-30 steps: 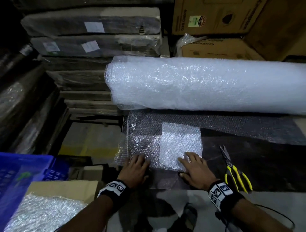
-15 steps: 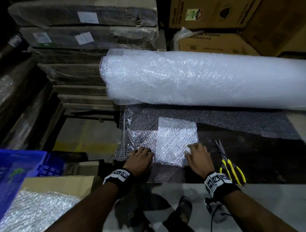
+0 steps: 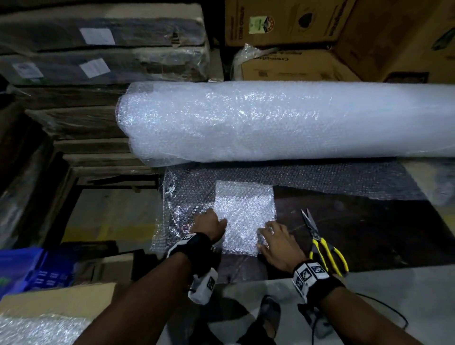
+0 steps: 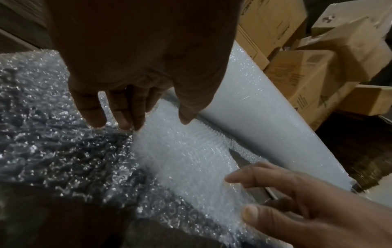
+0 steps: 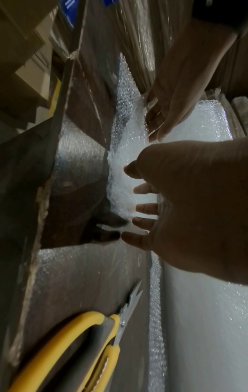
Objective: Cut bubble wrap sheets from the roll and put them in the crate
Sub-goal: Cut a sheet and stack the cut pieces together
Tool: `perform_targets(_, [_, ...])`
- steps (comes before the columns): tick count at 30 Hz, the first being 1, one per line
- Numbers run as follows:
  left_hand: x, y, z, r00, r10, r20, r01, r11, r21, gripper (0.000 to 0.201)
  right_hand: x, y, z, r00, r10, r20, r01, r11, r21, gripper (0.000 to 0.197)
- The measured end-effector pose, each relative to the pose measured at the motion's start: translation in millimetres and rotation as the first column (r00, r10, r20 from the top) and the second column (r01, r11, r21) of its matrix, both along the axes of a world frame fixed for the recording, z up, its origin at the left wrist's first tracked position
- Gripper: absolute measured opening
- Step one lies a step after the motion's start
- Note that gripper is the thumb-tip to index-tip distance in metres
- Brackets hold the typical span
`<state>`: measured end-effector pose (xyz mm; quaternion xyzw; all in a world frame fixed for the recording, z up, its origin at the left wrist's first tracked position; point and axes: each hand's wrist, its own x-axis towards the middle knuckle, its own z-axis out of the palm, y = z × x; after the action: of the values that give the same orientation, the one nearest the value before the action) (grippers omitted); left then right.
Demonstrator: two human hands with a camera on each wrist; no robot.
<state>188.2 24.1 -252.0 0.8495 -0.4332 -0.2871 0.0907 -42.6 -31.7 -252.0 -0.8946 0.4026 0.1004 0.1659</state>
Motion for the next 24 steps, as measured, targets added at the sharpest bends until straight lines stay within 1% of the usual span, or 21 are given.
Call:
perform_targets(3, [2.1,-4.8,-0.8,0.999,0.034,-0.014,-0.034,0.999,0.014,0.051,-3.9,-3.9,-0.6,0.999,0.019,0.029,-0.019,1.000,0.019,0.045])
perform_targets(5, [4.6,-6.9,0.0,0.996,0.063,-0.056,-0.063,0.998,0.011,0.051,-5.2,-4.3,-1.4,0.999,0.030,0.044,-0.031,0.999,0.018,0.045])
perform_targets(8, [5.1,-10.2,-0.3,0.991,0.093,-0.095,-0.093,0.996,0.002,0.053,-6.3,-5.2,-1.6,0.998,0.041,0.036,-0.042,0.999,0.009,0.046])
perform_targets(12, [3.7,-14.0,-0.1,0.981,0.141,-0.136,-0.138,0.990,0.034,0.054,-7.9,-7.2,0.4,0.998,0.050,0.036,-0.051,0.998,0.028,0.047])
perform_targets(16, [2.6,-12.8,-0.4,0.974,0.159,-0.160,-0.157,0.987,0.030,0.044,-8.7,-10.8,2.4,0.998,0.055,0.041,-0.056,0.998,0.036,0.045])
perform_targets(21, [-3.4,-8.8,7.6,0.969,0.159,-0.187,-0.166,0.986,-0.025,0.045,-12.5,-12.0,6.0,0.995,0.029,0.091,-0.031,0.999,0.021,0.048])
perform_targets(24, [-3.0,-7.3,10.8,0.966,0.162,-0.200,-0.172,0.984,-0.036,0.046,-15.5,-9.6,6.9,0.991,0.043,0.126,-0.045,0.999,0.013,0.047])
